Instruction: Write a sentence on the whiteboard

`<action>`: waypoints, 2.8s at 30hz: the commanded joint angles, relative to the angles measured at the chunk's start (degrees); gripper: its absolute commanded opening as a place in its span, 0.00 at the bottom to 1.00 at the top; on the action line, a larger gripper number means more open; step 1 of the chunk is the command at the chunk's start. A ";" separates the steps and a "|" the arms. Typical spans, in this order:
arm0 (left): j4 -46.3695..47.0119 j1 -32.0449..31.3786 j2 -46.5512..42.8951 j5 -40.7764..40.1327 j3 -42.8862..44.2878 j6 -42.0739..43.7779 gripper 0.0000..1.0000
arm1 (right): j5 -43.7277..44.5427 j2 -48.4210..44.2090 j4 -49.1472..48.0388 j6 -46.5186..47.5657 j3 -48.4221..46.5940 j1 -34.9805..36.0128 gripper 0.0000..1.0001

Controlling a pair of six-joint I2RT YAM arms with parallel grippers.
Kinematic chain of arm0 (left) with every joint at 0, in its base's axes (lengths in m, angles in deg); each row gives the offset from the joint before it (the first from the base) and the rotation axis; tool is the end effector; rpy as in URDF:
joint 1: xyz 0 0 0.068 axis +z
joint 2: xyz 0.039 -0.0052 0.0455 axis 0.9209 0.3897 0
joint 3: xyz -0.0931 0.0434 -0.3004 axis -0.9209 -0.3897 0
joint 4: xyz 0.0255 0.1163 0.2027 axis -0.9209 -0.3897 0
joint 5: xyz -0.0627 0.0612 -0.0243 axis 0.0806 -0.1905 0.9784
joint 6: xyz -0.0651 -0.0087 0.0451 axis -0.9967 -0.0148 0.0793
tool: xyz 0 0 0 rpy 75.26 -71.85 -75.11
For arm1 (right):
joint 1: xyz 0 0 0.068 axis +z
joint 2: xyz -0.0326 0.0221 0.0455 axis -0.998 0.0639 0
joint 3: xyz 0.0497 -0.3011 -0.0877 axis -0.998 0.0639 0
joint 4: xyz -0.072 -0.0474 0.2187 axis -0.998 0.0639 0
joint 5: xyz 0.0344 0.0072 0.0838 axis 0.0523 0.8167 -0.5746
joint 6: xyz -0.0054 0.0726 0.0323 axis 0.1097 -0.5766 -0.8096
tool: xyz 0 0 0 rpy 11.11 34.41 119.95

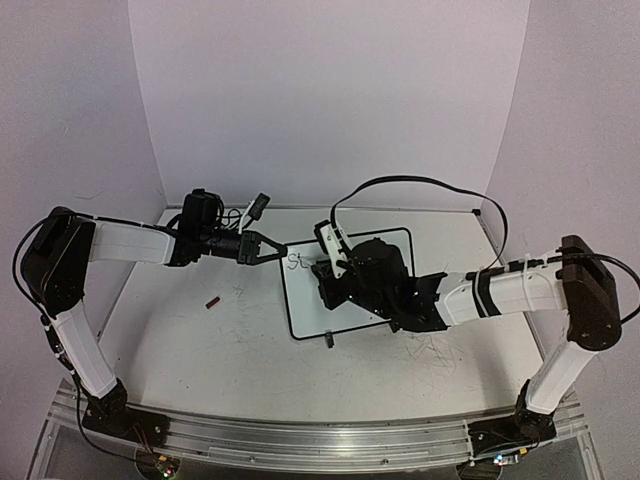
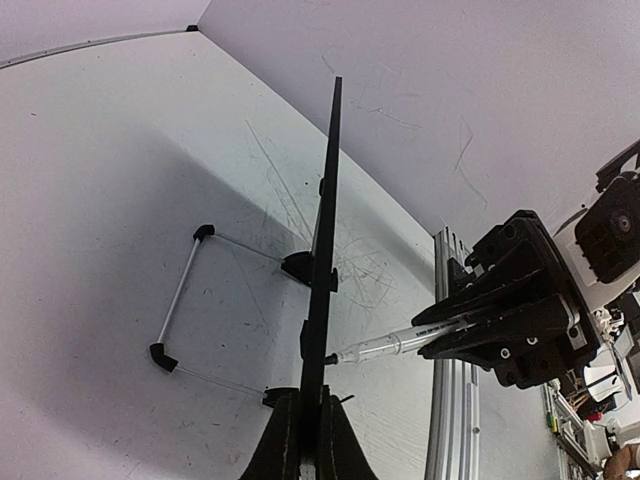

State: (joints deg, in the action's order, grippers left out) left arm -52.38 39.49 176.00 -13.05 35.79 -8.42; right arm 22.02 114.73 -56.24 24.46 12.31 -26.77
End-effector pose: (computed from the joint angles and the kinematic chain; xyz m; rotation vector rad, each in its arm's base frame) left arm 0.3138 -0.2268 0.2776 0.8669 1.8934 -1.4085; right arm 0.2194 0.3418 0.2915 -0.7362 1.7244 0.5425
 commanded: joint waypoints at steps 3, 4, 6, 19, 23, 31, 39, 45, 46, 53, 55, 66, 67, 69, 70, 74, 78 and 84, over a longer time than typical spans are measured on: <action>0.62 -0.29 -2.04 -0.03 -0.20 0.63 0.00 | 1.31 0.97 0.52 -0.54 -1.49 -0.09 0.00; 0.62 -0.29 -2.07 -0.06 -0.20 0.63 0.00 | 1.49 0.85 0.58 -0.62 -1.35 -0.13 0.00; 0.62 -0.29 -2.07 -0.12 -0.18 0.63 0.00 | 2.07 0.50 0.67 -0.79 -0.92 -0.08 0.00; 0.64 -0.29 -2.15 -0.24 -0.30 0.72 0.00 | 4.78 -0.69 0.79 -1.54 0.41 -0.16 0.00; 0.62 -0.29 -2.09 -0.32 -0.25 0.72 0.00 | 5.53 -1.31 0.87 -1.76 0.95 -0.22 0.00; 0.62 -0.29 -2.06 -0.47 -0.29 0.81 0.00 | 4.75 -3.95 0.55 -1.52 2.39 -0.24 0.00; 0.59 -0.33 -2.54 -2.07 -0.51 0.88 0.00 | 0.21 -12.33 -5.46 0.55 8.33 -0.22 0.00; -0.25 -0.34 -3.67 -6.70 -0.23 -1.42 0.00 | -0.98 -9.96 -6.59 1.23 7.27 -1.24 0.00; -0.93 -0.31 -3.77 -7.33 0.07 -1.29 0.00 | -2.14 -9.55 -6.39 1.55 6.77 -1.69 0.00; -2.39 -0.38 -3.79 -7.96 -0.45 0.75 0.00 | -5.13 -6.98 -1.97 4.84 3.67 -2.45 0.00; -2.38 -0.44 -4.49 -8.51 -1.39 1.62 0.00 | -5.56 -7.23 -1.91 4.99 4.20 -2.46 0.00; -2.34 -0.42 -5.18 -8.93 -2.64 3.01 0.00 | -6.32 -4.11 -2.21 4.06 2.67 -2.44 0.00; -2.35 -0.39 -5.14 -8.98 -2.54 3.01 0.00 | -6.09 -3.98 -2.20 4.05 2.75 -2.45 0.00; -2.36 -0.45 -5.15 -9.06 -2.40 3.08 0.00 | -5.82 -3.81 -2.20 3.98 2.87 -2.44 0.00; -2.37 -0.46 -5.16 -9.01 -2.32 3.09 0.00 | -5.57 -3.71 -2.18 3.87 2.94 -2.44 0.00; -2.33 -0.42 -5.20 -8.94 -2.26 3.20 0.00 | -5.09 -3.63 -2.20 3.81 2.97 -2.46 0.00; -2.35 -0.46 -5.44 -8.84 -2.39 3.35 0.00 | -3.90 -3.30 -2.13 3.48 3.03 -2.44 0.00; -2.37 -0.40 -5.41 -8.61 -2.42 3.36 0.00 | -2.99 -3.25 -1.78 3.48 3.32 -2.46 0.00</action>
State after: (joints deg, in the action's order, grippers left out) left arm -54.11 38.49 172.40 -18.81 33.23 -6.59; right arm 16.93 110.84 -57.48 28.31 17.29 -29.26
